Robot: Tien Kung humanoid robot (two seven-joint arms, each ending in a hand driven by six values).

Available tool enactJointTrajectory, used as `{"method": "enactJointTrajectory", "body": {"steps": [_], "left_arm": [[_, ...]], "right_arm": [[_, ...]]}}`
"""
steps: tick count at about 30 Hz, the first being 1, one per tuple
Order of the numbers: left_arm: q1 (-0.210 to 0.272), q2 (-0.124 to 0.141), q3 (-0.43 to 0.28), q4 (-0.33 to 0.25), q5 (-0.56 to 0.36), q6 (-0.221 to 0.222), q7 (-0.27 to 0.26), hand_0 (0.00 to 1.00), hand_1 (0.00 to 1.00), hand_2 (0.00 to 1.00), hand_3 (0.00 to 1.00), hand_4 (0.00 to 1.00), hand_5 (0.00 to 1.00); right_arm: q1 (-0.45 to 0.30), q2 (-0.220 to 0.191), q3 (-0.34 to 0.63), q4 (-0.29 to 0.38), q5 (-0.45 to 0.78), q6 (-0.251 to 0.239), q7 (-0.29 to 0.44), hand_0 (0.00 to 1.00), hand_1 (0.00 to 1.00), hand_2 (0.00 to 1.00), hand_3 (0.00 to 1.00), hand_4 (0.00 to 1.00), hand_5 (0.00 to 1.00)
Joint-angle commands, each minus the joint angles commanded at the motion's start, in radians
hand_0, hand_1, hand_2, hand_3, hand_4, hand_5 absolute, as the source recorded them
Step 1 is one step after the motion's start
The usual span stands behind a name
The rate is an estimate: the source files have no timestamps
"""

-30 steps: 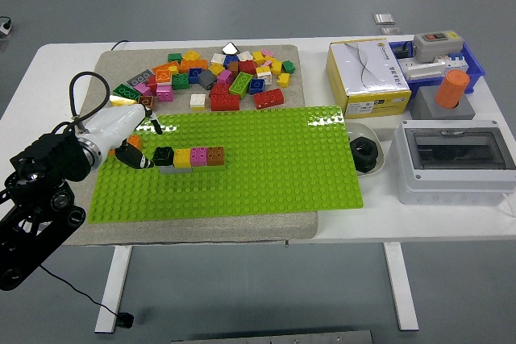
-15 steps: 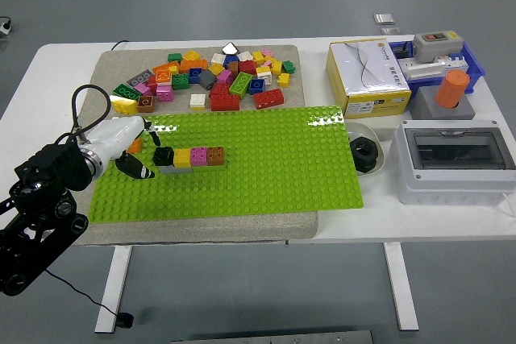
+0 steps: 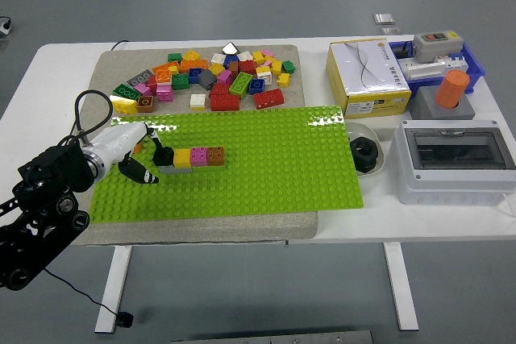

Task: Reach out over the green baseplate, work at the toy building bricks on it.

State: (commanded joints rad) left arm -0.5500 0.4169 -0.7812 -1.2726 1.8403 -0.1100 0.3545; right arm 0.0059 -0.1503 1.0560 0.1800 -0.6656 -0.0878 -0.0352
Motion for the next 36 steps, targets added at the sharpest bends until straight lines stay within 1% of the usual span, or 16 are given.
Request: {"method": "enactJointTrajectory", "body": {"steps": [11, 22, 23, 36], "left_arm": [[0.008, -0.004, 0.001, -0.006, 0.004, 0.002, 0.002, 0.230, 0.061, 0.813, 0.558, 0.998, 0.131], [0.017, -0.015, 0.005, -0.006, 0.030, 0.025, 0.005, 0.231, 0.061, 0.812, 0.558, 0.998, 0.136], [0.018, -0.016, 0.006, -0.004, 0.031, 0.027, 0.005, 0.233, 0.064, 0.811, 0.556, 0.998, 0.154], [0.021, -0.014, 0.017, -0.004, 0.031, 0.031, 0.008, 0.234, 0.064, 0.810, 0.555, 0.998, 0.164]], "right_arm": [[-0.001, -0.001, 0.002, 0.000, -0.003, 0.001, 0.000, 0.629, 0.472, 0.622, 0.714, 0.762, 0.899], [-0.003, 0.001, 0.005, 0.000, -0.005, 0.001, 0.000, 0.629, 0.470, 0.622, 0.713, 0.761, 0.899], [-0.003, 0.001, 0.005, 0.000, -0.005, 0.001, 0.000, 0.629, 0.471, 0.622, 0.713, 0.761, 0.899], [-0.005, 0.004, 0.011, 0.000, -0.012, 0.002, -0.003, 0.629, 0.472, 0.622, 0.713, 0.760, 0.898]]}}
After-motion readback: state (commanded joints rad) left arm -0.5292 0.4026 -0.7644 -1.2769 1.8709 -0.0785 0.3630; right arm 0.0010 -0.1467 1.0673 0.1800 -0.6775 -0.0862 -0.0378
